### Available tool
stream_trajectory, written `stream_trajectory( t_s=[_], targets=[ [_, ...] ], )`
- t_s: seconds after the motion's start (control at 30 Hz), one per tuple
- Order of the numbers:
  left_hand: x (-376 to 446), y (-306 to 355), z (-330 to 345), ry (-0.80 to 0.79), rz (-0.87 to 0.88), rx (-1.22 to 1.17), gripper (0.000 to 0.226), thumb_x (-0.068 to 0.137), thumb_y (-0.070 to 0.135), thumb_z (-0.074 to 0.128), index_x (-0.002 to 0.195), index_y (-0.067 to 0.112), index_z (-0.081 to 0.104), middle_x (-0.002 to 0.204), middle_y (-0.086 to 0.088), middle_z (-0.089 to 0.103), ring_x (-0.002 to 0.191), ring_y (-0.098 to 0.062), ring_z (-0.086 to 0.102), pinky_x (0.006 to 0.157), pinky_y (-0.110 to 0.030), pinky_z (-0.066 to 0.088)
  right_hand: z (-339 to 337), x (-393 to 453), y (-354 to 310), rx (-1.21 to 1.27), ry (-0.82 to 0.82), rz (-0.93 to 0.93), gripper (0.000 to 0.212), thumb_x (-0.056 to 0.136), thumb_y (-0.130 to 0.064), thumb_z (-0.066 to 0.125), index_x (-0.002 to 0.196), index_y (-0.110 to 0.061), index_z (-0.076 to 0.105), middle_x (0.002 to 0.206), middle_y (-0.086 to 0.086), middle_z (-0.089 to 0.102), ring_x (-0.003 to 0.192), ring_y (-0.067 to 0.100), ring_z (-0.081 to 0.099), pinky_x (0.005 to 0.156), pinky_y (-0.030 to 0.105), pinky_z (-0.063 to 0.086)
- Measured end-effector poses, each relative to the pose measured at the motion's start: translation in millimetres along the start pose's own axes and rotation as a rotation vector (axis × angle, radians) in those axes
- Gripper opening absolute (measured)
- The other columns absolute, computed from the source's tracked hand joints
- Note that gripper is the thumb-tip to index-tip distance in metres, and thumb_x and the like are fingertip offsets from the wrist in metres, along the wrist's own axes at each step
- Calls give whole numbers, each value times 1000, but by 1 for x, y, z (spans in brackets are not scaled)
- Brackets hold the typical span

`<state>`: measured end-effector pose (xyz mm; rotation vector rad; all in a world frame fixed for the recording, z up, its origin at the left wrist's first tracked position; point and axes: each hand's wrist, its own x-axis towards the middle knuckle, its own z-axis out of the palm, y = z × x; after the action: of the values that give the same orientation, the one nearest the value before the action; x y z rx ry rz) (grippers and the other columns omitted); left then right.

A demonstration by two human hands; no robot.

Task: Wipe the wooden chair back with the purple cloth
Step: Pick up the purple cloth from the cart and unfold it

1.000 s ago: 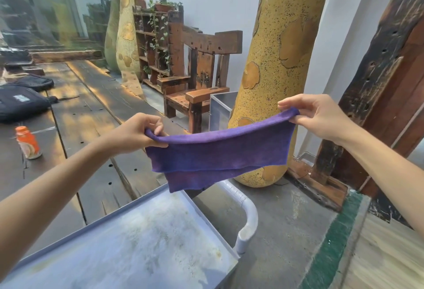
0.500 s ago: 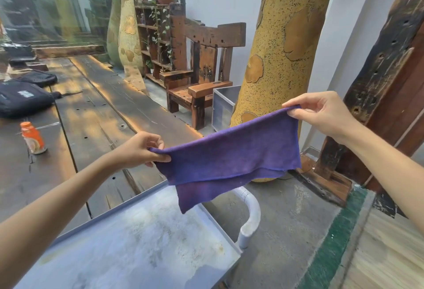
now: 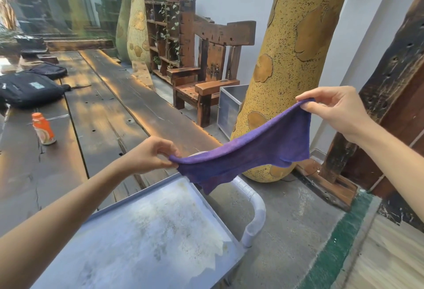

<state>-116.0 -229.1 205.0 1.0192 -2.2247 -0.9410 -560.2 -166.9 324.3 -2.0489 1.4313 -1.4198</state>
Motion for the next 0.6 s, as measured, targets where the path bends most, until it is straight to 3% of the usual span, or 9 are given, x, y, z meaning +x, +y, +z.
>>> stream_trajectory(
  t_s=[0.17, 0.33, 0.43, 0.53, 0.6],
  targets=[
    [-7, 10, 5, -17, 58, 33, 10, 78, 16, 87, 86, 13, 82, 83, 1, 81, 81, -17, 77, 78, -28, 60, 0, -1, 1, -2, 46, 28, 25, 89, -2, 75, 95, -25, 81, 82, -5, 79, 76, 13, 65, 73, 18, 52],
    [-14, 22, 11, 66, -10, -242, 28, 67, 38, 91, 72, 13, 79, 66, -7, 75, 59, -13, 67, 58, -21, 54, 11, -15, 3, -65, 28, 98, 22, 89, 2, 73, 98, -17, 79, 81, -16, 78, 75, -7, 68, 75, 7, 49],
    [-15, 40, 23, -30, 47, -346, 22, 83, 35, 83, 81, 17, 71, 74, -9, 75, 66, -18, 71, 55, -23, 56, 23, -26, 5, -80, 8, 142, 25, 89, 2, 73, 97, -21, 79, 92, 0, 78, 77, -7, 68, 77, 8, 49],
    [-13, 62, 38, -133, 60, -384, 25, 99, 33, 66, 93, 11, 56, 87, -19, 74, 73, -29, 76, 51, -25, 55, 38, -32, 2, -105, 5, 174, 29, 89, 0, 72, 94, -28, 78, 94, 3, 79, 82, 8, 69, 81, 17, 52],
    [-10, 78, 51, -118, 56, -399, 30, 101, 31, 63, 93, 4, 52, 84, -13, 77, 75, -30, 77, 56, -26, 58, 51, -38, -5, -131, 1, 171, 33, 89, -1, 69, 92, -32, 78, 91, 0, 79, 83, 14, 70, 81, 22, 53]
  ],
)
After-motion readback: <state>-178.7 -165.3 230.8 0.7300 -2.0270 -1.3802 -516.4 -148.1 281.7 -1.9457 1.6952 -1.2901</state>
